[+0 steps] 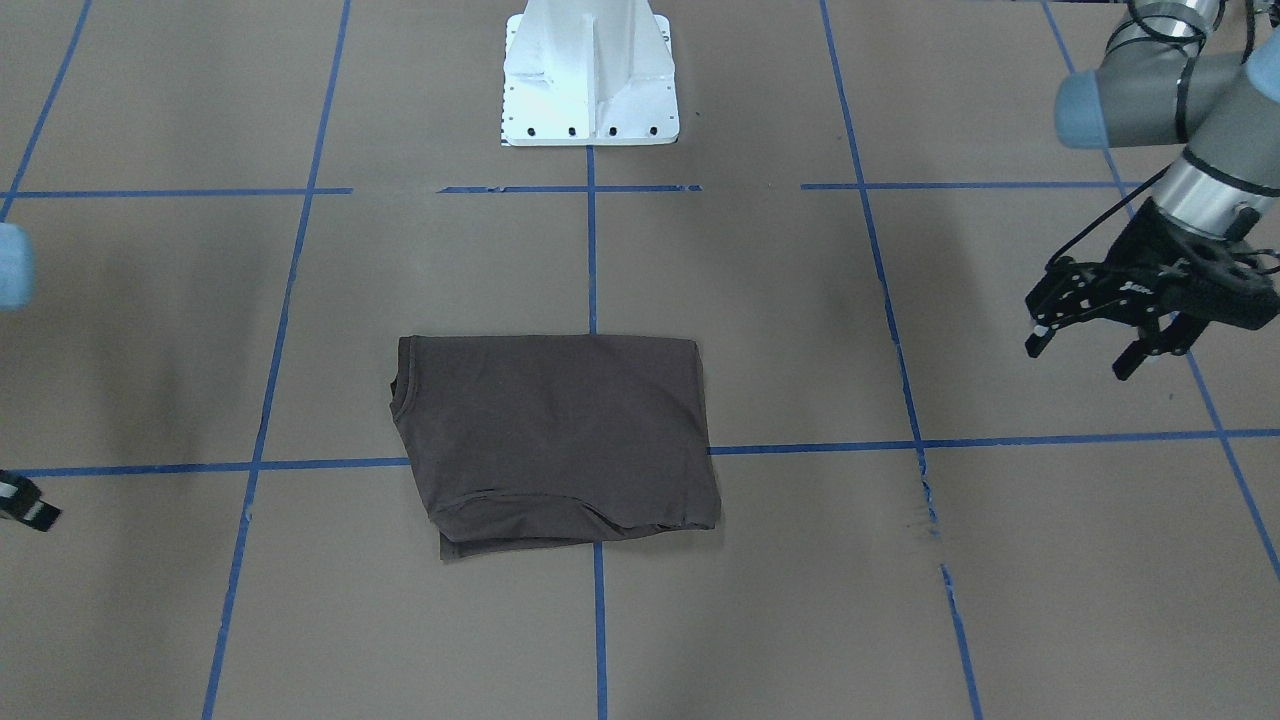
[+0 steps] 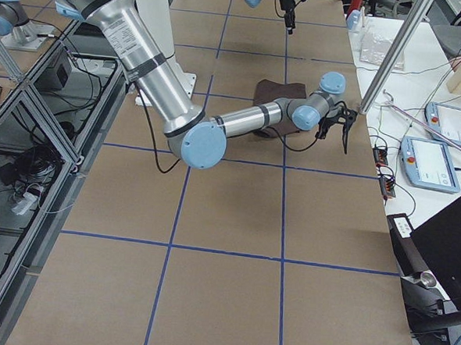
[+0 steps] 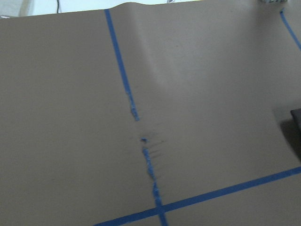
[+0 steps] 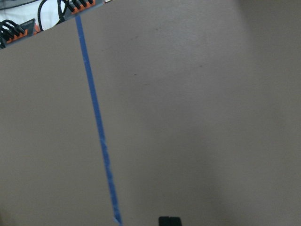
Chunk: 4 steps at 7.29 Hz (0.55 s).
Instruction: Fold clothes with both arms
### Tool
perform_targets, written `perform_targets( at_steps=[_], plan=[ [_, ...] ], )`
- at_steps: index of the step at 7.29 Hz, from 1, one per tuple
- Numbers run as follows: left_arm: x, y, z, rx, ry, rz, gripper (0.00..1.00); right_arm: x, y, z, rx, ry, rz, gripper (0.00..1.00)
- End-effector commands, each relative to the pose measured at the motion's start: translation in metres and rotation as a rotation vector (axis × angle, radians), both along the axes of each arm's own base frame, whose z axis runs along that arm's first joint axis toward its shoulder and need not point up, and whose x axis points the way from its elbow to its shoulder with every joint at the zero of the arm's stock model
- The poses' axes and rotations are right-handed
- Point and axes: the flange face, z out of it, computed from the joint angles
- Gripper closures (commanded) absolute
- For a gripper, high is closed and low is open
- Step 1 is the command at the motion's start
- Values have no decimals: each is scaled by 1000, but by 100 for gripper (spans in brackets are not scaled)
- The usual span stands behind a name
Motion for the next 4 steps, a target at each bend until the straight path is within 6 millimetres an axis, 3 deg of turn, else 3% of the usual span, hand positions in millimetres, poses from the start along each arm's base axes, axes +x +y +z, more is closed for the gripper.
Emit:
perform_targets(
  at_steps=[1,3,4],
  plan=[
    [-103,9,52,-11,-128,44,0,82,72,74,59,49,-64,100],
    [-187,12,83,-96,-240,83,0,121,123,116,112,132,-235,100],
    [-204,24,101,-199,-185,84,0,133,143,116,94,159,-317,100]
  ],
)
